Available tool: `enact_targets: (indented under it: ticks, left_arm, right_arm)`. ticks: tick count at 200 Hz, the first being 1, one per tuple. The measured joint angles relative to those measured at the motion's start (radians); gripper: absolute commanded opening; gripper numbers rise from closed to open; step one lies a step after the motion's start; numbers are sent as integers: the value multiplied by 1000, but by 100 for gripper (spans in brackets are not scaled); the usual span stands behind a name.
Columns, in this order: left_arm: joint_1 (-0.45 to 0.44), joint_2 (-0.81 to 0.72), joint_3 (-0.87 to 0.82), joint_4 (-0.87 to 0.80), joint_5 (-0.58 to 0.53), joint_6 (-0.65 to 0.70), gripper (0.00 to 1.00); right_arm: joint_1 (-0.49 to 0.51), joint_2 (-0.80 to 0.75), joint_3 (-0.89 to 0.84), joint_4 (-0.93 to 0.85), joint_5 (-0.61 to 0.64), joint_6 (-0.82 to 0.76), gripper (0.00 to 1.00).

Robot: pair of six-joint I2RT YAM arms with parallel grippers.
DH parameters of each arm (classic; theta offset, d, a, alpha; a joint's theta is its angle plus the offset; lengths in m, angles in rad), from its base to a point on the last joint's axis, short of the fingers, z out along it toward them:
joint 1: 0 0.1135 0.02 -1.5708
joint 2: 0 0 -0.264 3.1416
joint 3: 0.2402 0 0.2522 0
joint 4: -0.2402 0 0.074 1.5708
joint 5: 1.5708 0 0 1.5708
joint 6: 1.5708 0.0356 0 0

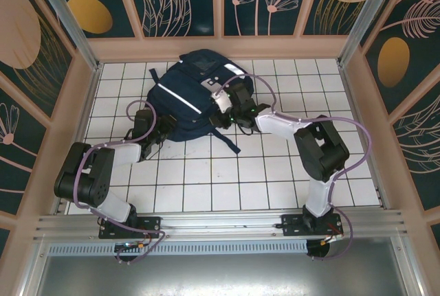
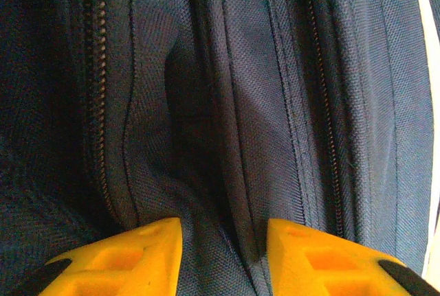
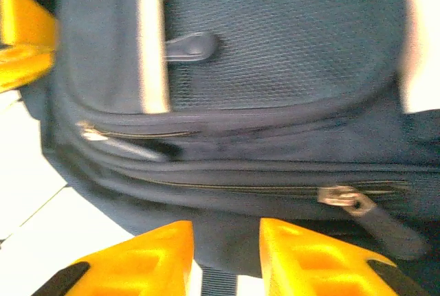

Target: Pack books, pencil case, and school supplies into a backpack

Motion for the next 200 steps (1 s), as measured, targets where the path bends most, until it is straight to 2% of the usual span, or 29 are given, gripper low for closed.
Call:
enact_targets:
  ticks: [26,30,34,37,46,90,160,200]
  left_arm:
    - [2,-4,5,-16,4,8,39]
    - [2,-6,5,-19,5,8,38]
    - [2,-8,5,-20,5,8,38]
    - [2,-10,5,-23,5,8,39]
    - [3,-12,5,-26,6,8,39]
    - [4,-13,5,-28,11,8,39]
    - [10,-13,5,-26,16,5,39]
    - [11,-13,5,-26,16,5,39]
  right_arm:
    - [1,29,51,-40,-129,-14,52]
    - [-1,39,66,-43,-150,-13,63]
    - [-2,48,78,-45,-165,-7,66]
    - [-3,57,90,-47,-182,-11,74]
    - [-5,77,113,-45,-219,-6,84]
    - [-3,149,138,-19,-328,38,84]
    - [-2,183,160,31,-359,119,81]
    - [34,175,136,53,-372,133,80]
